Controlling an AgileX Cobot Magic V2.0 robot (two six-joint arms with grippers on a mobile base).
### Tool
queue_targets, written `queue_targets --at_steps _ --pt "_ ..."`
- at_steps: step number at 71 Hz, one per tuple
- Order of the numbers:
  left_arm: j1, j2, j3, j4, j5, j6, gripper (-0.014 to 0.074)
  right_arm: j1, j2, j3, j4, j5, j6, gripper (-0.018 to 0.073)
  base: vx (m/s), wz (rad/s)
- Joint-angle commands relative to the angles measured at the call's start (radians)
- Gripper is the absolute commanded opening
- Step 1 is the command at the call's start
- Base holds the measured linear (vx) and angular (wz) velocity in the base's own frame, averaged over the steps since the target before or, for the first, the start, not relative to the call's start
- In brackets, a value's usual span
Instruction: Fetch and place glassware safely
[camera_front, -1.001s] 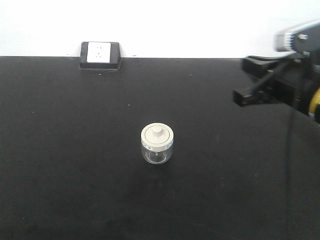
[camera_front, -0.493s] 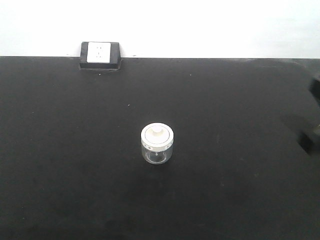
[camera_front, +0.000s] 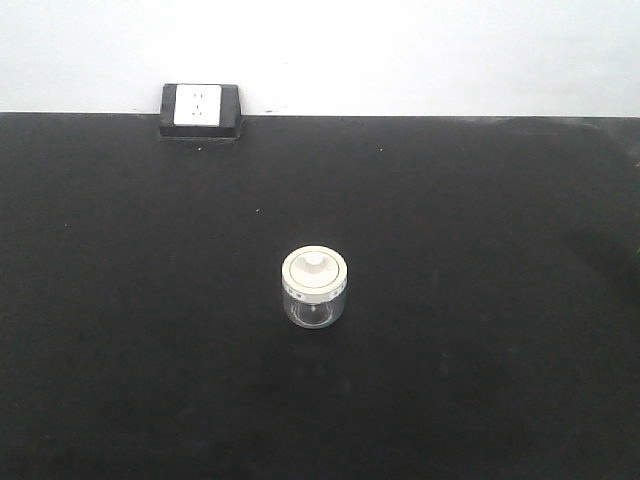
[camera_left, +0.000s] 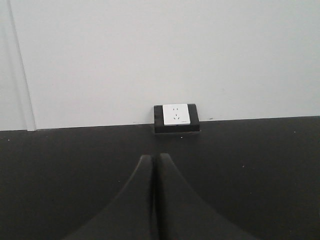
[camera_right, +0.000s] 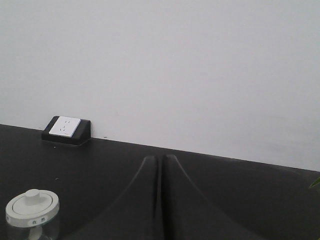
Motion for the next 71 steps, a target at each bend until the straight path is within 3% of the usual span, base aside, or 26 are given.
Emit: queue_targets --at_steps 1,71 --pt "-0.002 0.011 -0.026 -0.009 -0.069 -0.008 -0.0007 -0.005 -0.045 0.024 -0.005 -0.019 -0.001 -0.0003 0.00 0.00" --pt "-0.002 0.011 -0.026 -0.009 -0.069 -0.008 -0.0007 -0.005 -0.073 0.074 -0.006 -0.019 -0.001 -0.0003 0.00 0.00"
